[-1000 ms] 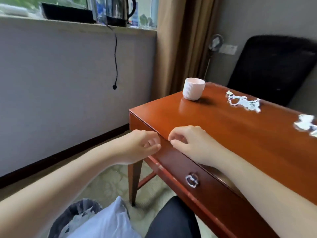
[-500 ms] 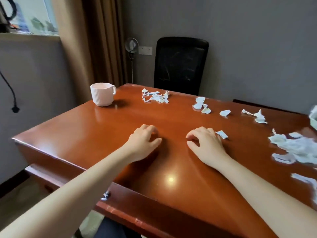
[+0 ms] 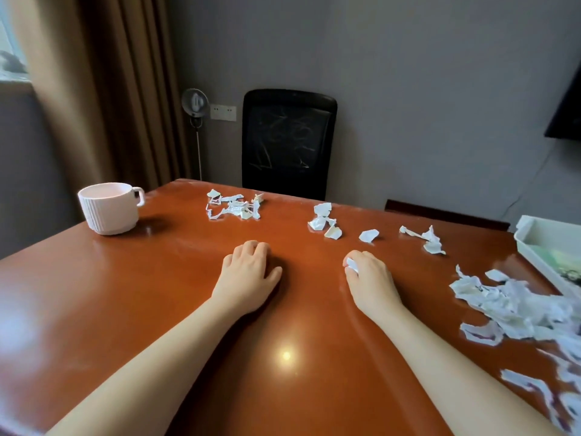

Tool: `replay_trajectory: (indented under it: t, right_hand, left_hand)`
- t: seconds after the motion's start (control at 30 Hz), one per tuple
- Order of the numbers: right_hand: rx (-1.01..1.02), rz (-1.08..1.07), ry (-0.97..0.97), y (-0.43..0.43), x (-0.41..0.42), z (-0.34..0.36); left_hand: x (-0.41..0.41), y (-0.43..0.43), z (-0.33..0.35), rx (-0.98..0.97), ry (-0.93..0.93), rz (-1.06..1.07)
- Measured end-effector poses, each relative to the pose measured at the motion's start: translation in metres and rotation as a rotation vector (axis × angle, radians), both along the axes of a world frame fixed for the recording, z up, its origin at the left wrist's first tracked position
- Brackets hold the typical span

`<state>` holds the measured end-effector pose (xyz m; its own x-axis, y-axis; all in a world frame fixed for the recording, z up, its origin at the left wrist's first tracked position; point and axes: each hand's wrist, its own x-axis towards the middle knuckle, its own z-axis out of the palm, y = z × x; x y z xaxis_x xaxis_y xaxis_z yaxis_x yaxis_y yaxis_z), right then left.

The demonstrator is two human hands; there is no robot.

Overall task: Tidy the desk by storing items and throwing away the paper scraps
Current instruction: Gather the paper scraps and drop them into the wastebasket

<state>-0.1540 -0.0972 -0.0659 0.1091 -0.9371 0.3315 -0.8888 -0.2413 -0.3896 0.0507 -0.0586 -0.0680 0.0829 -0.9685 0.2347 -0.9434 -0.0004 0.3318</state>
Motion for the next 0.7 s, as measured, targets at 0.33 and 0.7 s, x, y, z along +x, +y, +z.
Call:
replay_trajectory:
  t: [0.33,0.7]
  right_hand:
    - [-0.202,0.083,0.112,-0.088,0.038,0.002]
    - [-0.078,0.036,0.186,-0.167,0.062,-0.001]
  left_hand:
    - [0.023,-0.062,-0.002,-0.142,0.018,0.195]
    - [0.058,-0.135,-0.002,-0.162,-0.060,0.361]
